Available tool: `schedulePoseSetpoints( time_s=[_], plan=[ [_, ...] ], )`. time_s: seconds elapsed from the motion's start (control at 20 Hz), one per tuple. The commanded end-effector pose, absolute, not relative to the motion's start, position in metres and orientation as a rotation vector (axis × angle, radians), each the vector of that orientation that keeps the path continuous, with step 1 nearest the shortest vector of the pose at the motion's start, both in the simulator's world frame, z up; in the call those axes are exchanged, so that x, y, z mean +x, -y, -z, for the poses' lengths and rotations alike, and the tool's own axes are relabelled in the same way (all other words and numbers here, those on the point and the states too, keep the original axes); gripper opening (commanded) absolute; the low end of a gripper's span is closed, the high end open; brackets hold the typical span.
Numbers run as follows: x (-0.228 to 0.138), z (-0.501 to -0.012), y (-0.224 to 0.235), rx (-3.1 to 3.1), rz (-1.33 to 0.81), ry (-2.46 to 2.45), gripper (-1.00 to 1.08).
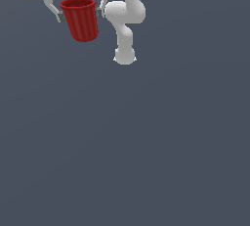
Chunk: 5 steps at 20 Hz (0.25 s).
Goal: Pick up the object and move it to a goal position.
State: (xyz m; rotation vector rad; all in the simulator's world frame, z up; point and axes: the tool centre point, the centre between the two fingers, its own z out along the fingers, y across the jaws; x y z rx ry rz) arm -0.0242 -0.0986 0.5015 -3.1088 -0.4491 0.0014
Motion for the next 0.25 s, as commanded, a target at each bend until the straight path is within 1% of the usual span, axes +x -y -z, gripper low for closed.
schedulePoseSetpoints(
  time_s=[0.0, 0.2],
  plan=[
    [-0.0243, -0.5076, 0.0992, -3.109, 0.000, 0.449, -1.00],
    [-0.0243, -0.5103, 0.0996, -3.109, 0.000, 0.449, -1.00]
  ],
)
